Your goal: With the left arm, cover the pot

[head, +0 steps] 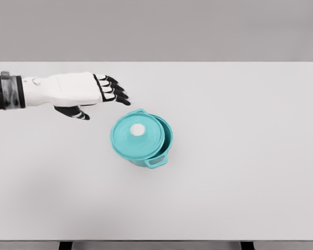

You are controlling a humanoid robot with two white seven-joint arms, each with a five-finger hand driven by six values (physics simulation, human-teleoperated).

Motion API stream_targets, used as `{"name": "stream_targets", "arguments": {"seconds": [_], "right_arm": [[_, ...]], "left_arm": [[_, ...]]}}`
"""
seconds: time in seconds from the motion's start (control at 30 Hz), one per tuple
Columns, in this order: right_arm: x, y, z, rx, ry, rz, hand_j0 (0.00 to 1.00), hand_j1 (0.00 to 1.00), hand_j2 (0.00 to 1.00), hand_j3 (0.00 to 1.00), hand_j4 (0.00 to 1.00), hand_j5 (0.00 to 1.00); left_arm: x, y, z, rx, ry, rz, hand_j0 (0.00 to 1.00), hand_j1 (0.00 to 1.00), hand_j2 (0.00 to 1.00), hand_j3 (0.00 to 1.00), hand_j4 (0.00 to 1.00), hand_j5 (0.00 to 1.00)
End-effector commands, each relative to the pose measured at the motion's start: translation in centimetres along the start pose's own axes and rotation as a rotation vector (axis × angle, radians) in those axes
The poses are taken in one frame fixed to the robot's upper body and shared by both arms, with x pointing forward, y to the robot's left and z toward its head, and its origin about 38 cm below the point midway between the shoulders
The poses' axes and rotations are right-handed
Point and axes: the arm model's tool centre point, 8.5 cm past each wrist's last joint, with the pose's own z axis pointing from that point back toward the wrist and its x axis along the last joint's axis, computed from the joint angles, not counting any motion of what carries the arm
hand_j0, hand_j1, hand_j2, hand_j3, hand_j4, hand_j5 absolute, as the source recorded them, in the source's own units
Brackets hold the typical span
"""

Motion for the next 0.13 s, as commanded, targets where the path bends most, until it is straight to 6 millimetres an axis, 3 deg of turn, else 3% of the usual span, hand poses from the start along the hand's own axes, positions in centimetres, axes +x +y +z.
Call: {"name": "stream_targets", "arguments": {"seconds": [0.0, 0.1], "right_arm": [[0.0, 0.0, 0.0, 0.0, -0.001, 0.0, 1.0, 1.0, 1.0, 1.0, 1.0, 1.0], [0.0, 0.0, 0.0, 0.001, 0.001, 0.001, 1.0, 1.0, 1.0, 1.0, 1.0, 1.0]], "left_arm": [[-1.1, 0.5, 3.7, 0.033, 0.044, 0.083, 1.0, 1.0, 1.0, 1.0, 1.0, 1.0], [-3.0, -2.5, 4.8, 0.002, 0.112, 0.169, 1.0, 1.0, 1.0, 1.0, 1.0, 1.0]]}}
